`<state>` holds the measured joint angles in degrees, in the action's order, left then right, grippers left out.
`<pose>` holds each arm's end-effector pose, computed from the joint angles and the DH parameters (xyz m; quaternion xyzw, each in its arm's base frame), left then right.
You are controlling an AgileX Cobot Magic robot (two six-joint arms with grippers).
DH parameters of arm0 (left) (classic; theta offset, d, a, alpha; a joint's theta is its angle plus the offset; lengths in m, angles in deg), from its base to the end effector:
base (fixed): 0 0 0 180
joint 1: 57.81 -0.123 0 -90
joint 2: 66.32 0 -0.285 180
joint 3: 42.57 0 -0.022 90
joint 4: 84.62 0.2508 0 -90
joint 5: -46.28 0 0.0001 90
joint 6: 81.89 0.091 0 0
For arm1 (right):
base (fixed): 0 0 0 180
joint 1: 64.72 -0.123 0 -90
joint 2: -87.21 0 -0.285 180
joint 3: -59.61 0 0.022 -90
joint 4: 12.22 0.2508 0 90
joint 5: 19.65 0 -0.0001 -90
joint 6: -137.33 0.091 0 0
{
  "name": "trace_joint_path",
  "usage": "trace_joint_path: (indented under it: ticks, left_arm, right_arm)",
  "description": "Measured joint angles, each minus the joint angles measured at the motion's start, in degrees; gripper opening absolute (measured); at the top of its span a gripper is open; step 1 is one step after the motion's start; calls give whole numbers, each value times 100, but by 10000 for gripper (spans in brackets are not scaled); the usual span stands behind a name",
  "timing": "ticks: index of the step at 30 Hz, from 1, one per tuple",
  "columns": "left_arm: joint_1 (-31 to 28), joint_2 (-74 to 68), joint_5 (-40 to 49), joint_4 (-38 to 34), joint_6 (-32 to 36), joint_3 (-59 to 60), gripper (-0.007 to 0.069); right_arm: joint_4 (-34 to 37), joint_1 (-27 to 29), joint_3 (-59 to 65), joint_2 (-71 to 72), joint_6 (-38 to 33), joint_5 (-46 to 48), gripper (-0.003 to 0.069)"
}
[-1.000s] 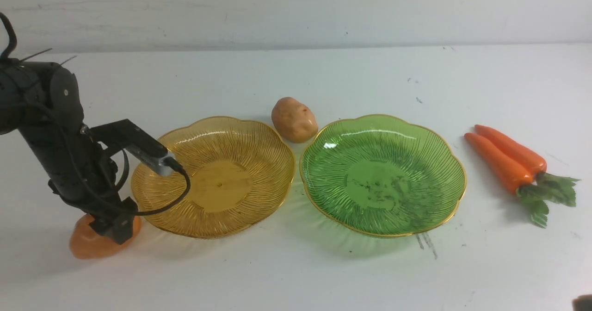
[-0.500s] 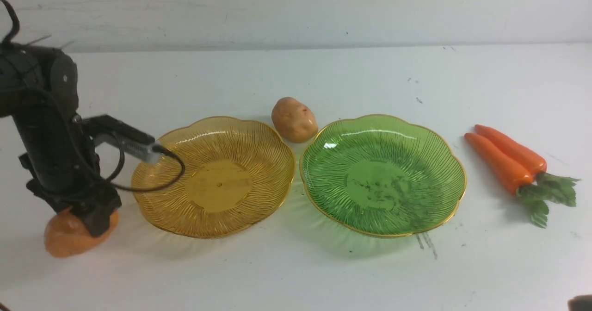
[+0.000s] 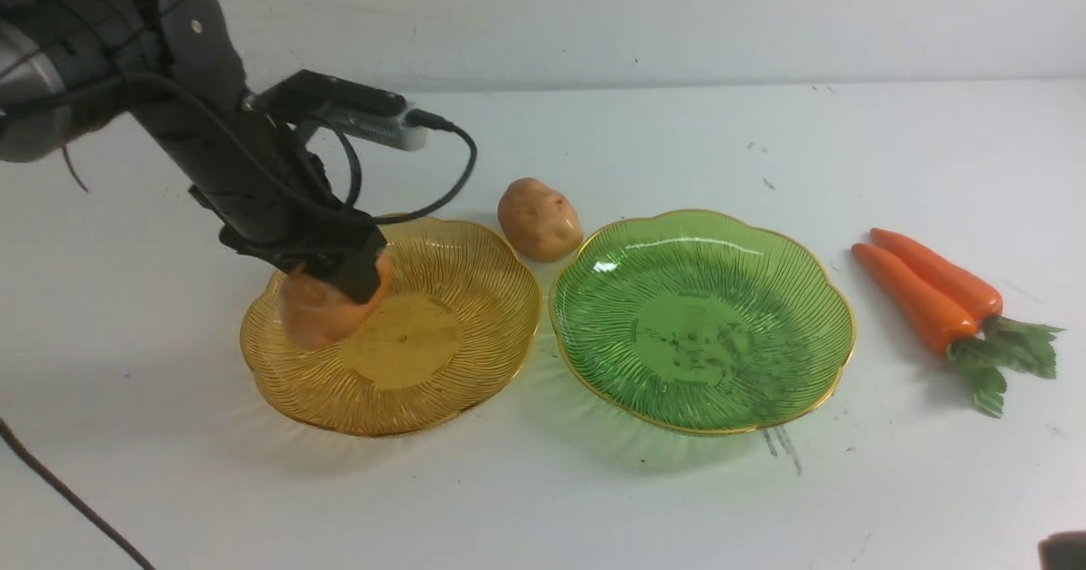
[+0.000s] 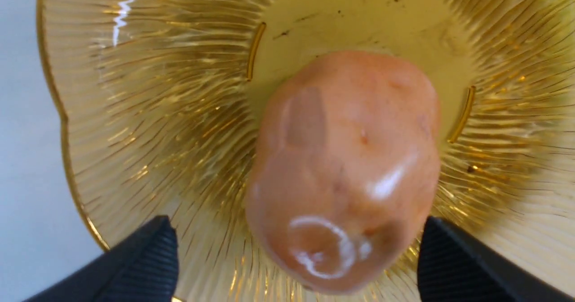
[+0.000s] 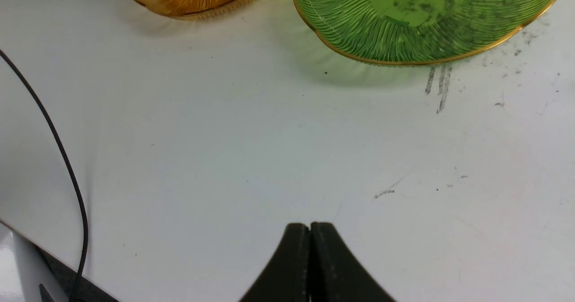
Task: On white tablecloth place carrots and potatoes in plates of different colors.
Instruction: 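Put the potatoes from the left side into the left plate with the left gripper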
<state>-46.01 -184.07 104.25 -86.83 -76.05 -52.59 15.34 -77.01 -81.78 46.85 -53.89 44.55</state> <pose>0.3916 -0.0849 0.2316 0.1441 0.9816 -0.0239 0.1234 0.0676 0.0536 0.3134 -0.1578 0.9084 0.2391 0.3046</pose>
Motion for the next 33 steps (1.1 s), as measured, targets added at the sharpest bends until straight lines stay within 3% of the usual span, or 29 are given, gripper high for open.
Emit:
trace_joint_path:
  ticks: [6, 9, 11, 13, 15, 25, 29, 33]
  left_arm:
    - [0, 0, -9, -319, -751, -378, 591]
    - [0, -5, -114, -687, -1149, -698, 454]
    - [28, -5, -371, -964, -1323, -1008, 243]
    - [77, -19, -566, -1082, -1348, -1252, 120]
    - [147, -84, -737, -1165, -1361, -1598, 43]
    - [477, -1213, -544, -1078, -1766, -3227, 3]
    - [556, -1672, -447, -878, -1905, -3680, 43]
    - [646, -2092, -456, -753, -1964, -4040, 132]
  right_arm:
    - [0, 0, 0, 0, 0, 0, -15]
    - [0, 0, 0, 0, 0, -12, -15]
    - [0, 0, 0, 0, 0, -26, -15]
    - [0, 0, 0, 0, 0, -44, -15]
    - [0, 0, 0, -6, 0, -69, -15]
    - [0, 0, 0, -10, 0, -181, -15]
    - [0, 0, 0, -10, 0, -192, -15]
    - [0, 0, 0, -10, 0, -192, -15]
